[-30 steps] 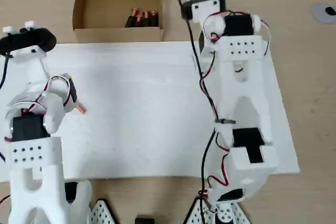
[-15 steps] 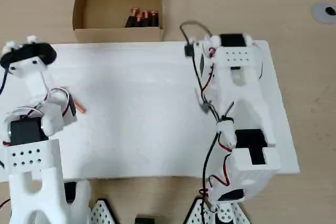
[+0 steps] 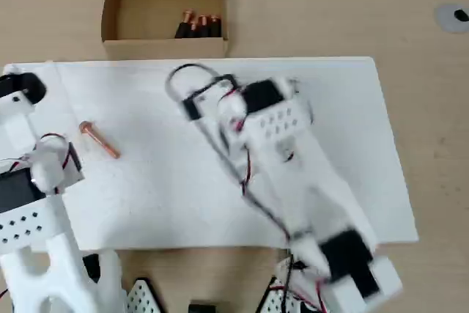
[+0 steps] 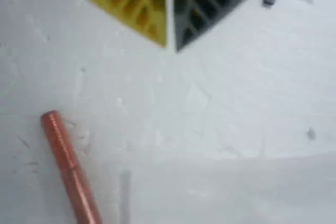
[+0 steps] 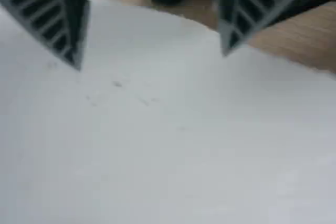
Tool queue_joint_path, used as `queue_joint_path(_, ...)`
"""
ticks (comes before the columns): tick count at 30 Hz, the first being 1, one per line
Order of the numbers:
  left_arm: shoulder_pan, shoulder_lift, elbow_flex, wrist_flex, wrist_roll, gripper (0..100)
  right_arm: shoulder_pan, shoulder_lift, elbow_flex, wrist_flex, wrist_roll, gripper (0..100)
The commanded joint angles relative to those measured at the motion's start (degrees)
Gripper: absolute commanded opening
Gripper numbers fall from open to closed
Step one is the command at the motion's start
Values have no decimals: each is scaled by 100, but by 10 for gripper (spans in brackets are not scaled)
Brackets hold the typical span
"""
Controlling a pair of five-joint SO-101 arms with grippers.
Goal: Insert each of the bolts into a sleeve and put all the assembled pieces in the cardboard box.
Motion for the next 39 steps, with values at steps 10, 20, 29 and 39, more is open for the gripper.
queue_joint_path(10, -615, -66, -290, 9, -44, 6, -3108, -1613, 655, 62, 229, 207)
queue_joint_path(20, -246, -145, -343, 9, -62, 6, -3213, -1648, 1226, -580, 211, 207)
queue_joint_path(29, 1495, -1938, -273, 352, -70, 7, -2396, -1648, 1218, -589, 211, 207)
queue_joint_path(39, 1538, -4479, 1108, -545, -897, 7, -1578, -1622, 1684, -809, 229, 207)
